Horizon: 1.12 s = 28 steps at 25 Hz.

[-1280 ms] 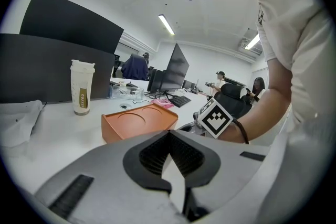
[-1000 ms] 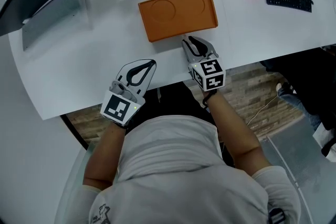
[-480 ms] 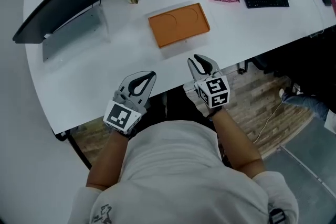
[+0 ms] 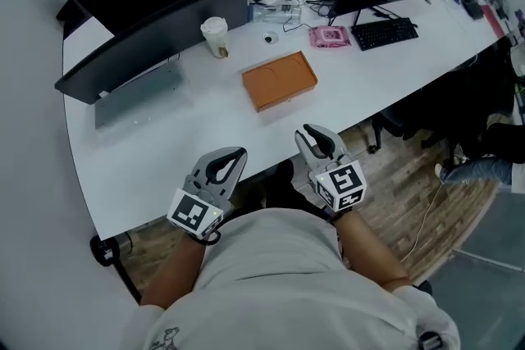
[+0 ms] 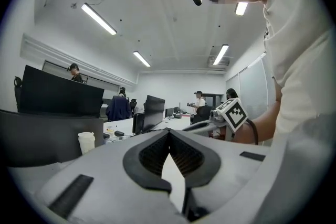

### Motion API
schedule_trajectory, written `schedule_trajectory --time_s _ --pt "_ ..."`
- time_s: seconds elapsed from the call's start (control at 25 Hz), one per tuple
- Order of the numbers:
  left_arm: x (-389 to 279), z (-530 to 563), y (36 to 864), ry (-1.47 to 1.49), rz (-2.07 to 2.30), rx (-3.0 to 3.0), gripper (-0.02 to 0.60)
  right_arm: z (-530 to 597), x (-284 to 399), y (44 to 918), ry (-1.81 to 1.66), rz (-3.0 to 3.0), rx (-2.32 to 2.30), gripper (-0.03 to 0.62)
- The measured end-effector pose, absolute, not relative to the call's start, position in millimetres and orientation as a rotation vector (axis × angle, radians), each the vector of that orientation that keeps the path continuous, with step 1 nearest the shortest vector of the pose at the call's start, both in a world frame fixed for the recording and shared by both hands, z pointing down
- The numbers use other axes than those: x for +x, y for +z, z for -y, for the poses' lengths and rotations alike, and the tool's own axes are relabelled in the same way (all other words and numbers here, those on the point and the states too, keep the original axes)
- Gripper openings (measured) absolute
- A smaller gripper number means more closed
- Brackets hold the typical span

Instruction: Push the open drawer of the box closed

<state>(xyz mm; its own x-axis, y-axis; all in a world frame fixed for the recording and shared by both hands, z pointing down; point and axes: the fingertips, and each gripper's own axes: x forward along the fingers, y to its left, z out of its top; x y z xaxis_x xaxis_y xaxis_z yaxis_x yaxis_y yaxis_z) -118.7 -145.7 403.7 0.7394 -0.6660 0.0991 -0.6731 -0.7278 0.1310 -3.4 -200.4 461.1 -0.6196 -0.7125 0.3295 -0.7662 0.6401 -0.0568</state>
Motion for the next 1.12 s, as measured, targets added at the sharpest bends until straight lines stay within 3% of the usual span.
schedule_trajectory --time_s 0.68,1.12 --pt "-107.1 93.3 362.8 -0.015 0.935 2.887 0.0 117.4 8.6 392.0 0.187 2.579 1.297 0.04" --pt "-69.1 44.0 342.5 -0.007 1.072 2.879 0.0 65.1 42.4 354.4 0.076 2.712 1.17 0.009"
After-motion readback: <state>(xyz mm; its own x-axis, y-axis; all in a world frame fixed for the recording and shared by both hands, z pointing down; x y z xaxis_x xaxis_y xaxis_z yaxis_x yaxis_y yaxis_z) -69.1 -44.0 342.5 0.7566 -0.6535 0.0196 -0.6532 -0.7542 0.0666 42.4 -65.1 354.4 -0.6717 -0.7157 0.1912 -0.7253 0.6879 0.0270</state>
